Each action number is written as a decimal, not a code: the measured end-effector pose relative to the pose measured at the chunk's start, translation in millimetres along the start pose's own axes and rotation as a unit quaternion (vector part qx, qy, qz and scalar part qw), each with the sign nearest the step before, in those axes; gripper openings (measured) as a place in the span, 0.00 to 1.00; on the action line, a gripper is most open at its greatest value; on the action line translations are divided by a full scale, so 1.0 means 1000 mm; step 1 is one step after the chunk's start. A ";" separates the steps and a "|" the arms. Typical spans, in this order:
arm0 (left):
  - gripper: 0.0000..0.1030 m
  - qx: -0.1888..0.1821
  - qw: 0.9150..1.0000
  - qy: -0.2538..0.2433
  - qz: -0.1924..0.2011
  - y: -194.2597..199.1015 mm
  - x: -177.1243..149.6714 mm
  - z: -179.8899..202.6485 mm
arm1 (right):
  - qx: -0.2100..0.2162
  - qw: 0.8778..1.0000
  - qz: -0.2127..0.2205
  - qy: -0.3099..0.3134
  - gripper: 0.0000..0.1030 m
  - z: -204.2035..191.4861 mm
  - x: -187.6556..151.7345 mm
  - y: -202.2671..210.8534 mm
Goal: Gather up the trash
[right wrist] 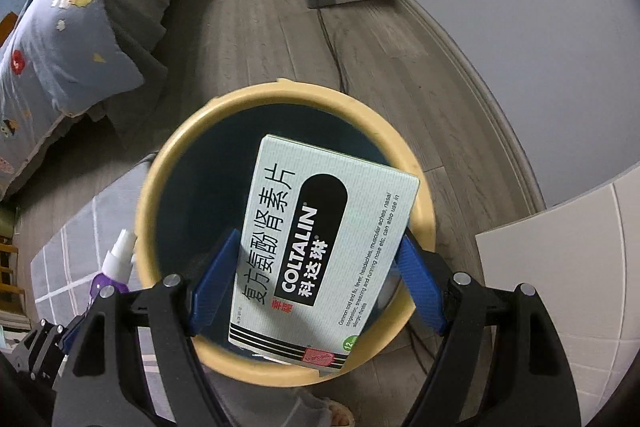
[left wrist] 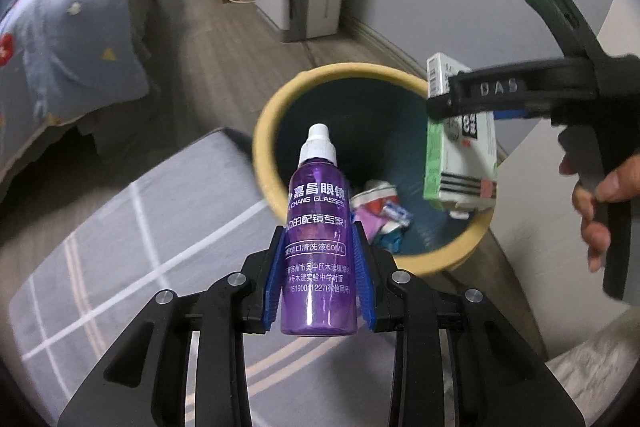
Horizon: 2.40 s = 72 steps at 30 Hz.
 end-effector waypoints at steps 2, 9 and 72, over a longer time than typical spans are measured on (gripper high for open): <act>0.32 -0.006 1.000 0.000 0.000 -0.008 0.006 0.008 | 0.007 1.000 -0.004 -0.009 0.75 0.006 0.001 -0.005; 0.36 -0.005 1.000 -0.007 0.027 -0.015 0.023 0.024 | 0.029 0.999 0.005 -0.017 0.83 0.009 0.007 -0.010; 0.95 0.071 0.995 0.039 0.059 0.112 -0.014 0.028 | 0.012 0.994 0.087 0.069 0.94 0.008 -0.078 0.132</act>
Point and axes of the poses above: each gripper's, at about its wrist camera, not at the fingertips, and y roughly against the way its jaws point, z to its right, x to its top, the point moved 6 cm from there along -y, roughly the way its jaws point, and after that the axes turned 4 degrees about y, right-handed, at the moved point
